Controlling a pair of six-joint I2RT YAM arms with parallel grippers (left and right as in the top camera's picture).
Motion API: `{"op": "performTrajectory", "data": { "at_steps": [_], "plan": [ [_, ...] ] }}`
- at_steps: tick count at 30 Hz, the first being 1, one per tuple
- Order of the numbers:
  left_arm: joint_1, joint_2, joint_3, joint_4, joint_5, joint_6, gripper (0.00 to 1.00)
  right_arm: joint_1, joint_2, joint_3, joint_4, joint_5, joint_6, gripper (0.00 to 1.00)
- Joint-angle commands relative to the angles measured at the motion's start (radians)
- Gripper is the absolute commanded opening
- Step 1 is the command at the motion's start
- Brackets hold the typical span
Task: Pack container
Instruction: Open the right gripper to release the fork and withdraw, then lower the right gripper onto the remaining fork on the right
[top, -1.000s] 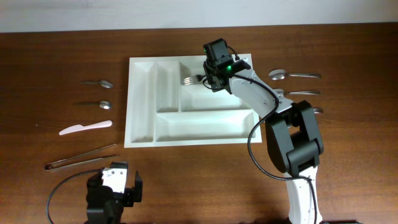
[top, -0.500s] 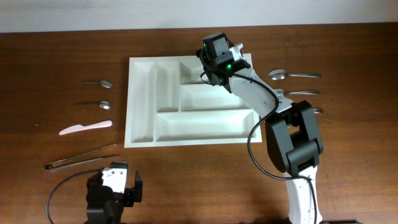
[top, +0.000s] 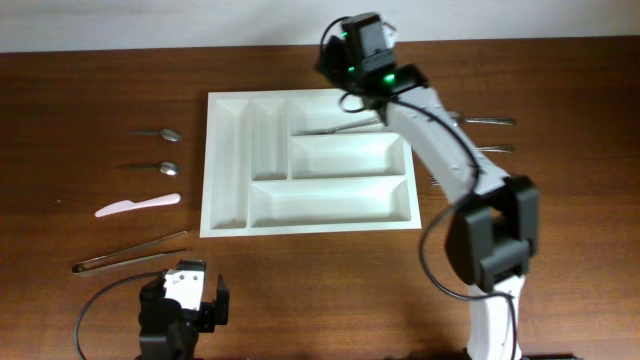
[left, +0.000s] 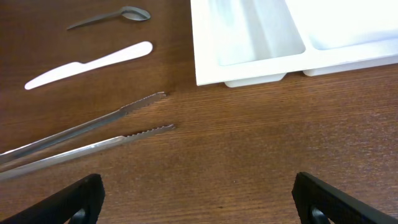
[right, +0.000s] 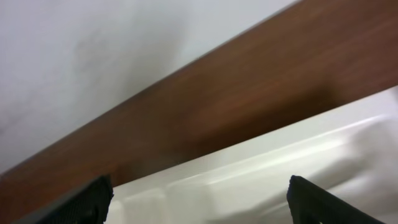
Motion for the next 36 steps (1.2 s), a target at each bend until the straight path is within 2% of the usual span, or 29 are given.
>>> {"op": "performTrajectory", "data": {
  "at_steps": [1, 2, 7, 12, 15, 18, 21, 25, 36],
  "plan": [
    [-0.005, -0.008, -0.003, 0.0, 0.004, 0.013, 0.99, -0.091, -0.124, 0.035, -0.137, -0.011, -0.121, 0.96],
    [-0.005, -0.008, -0.003, 0.0, 0.004, 0.013, 0.99, -0.11, -0.135, 0.035, -0.177, -0.029, -0.121, 0.99],
    [-0.005, -0.008, -0.003, 0.0, 0.004, 0.013, 0.99, -0.227, -0.163, 0.035, -0.483, -0.188, -0.122, 0.99],
    [-0.005, -0.008, -0.003, 0.0, 0.004, 0.013, 0.99, -0.307, -0.149, 0.015, -0.697, -0.186, -0.109, 0.97],
    [-0.005, -0.008, -0.003, 0.0, 0.004, 0.013, 0.99, -0.332, -0.146, -0.006, -0.732, -0.163, 0.026, 0.93],
    [-0.005, -0.008, -0.003, 0.0, 0.004, 0.013, 0.99, -0.353, -0.146, -0.038, -0.755, -0.126, 0.229, 0.93],
    [-0.005, -0.008, -0.003, 0.0, 0.004, 0.013, 0.99, -0.368, -0.146, -0.07, -0.757, -0.126, 0.35, 0.89],
    [-0.005, -0.008, -0.003, 0.0, 0.004, 0.013, 0.99, -0.38, -0.146, -0.125, -0.756, -0.098, 0.476, 0.89],
    [-0.005, -0.008, -0.003, 0.0, 0.004, 0.013, 0.99, -0.388, -0.132, -0.379, -0.607, -0.077, 0.544, 0.86]
  ]
}}
